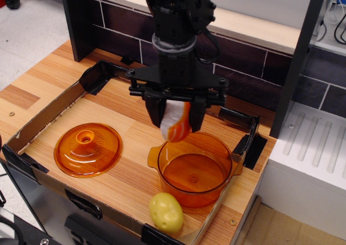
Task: Put sushi in pot
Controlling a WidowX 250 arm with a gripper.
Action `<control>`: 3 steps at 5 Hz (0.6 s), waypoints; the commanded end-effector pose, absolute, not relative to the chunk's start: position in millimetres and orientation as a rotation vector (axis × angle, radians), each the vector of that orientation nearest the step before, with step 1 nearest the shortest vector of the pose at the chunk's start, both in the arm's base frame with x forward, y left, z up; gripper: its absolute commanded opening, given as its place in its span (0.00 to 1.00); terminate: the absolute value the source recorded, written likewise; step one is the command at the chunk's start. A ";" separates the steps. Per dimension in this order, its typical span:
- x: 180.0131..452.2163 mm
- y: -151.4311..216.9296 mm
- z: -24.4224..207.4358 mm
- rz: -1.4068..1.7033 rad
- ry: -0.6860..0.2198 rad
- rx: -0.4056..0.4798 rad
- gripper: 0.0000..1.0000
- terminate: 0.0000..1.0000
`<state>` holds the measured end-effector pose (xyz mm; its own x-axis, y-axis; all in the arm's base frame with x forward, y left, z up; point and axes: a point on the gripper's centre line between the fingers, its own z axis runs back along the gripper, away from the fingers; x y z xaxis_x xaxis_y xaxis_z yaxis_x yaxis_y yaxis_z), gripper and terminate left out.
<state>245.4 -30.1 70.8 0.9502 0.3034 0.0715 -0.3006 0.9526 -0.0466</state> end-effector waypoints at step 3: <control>220.0 -59.7 48.2 0.233 0.031 -0.070 0.00 0.00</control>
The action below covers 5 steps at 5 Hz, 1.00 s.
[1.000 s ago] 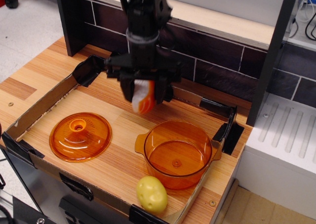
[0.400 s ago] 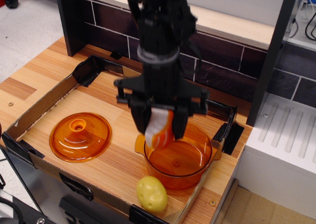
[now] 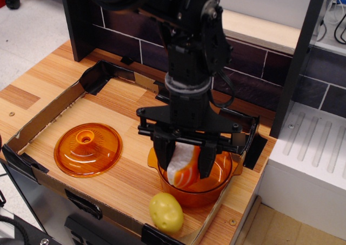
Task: Put sushi in pot
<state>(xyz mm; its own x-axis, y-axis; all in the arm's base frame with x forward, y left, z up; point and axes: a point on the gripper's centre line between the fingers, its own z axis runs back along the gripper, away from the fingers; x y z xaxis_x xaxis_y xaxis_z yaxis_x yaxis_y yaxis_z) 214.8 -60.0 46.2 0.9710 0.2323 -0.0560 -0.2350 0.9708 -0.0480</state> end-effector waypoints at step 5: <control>239.8 -62.5 34.2 0.279 0.053 -0.048 1.00 0.00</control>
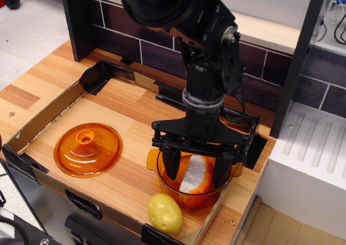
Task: Put sushi in pot
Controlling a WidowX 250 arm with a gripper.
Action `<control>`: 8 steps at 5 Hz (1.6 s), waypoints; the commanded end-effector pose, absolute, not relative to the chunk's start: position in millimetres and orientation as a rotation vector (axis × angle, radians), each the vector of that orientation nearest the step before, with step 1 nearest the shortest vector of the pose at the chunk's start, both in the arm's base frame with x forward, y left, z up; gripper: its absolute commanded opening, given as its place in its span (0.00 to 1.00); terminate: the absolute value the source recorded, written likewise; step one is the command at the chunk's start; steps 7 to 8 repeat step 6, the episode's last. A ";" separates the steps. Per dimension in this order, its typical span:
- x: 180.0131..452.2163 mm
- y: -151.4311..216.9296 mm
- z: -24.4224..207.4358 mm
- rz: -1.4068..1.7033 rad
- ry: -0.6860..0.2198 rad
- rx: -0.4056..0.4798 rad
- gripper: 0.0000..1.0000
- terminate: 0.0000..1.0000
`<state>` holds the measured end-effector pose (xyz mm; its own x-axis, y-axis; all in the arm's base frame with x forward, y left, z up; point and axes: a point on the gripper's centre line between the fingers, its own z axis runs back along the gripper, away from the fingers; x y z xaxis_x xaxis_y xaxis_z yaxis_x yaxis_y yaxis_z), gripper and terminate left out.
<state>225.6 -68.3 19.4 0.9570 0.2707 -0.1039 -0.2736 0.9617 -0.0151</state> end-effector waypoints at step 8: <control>239.6 3.8 123.0 0.372 -0.071 -0.225 1.00 1.00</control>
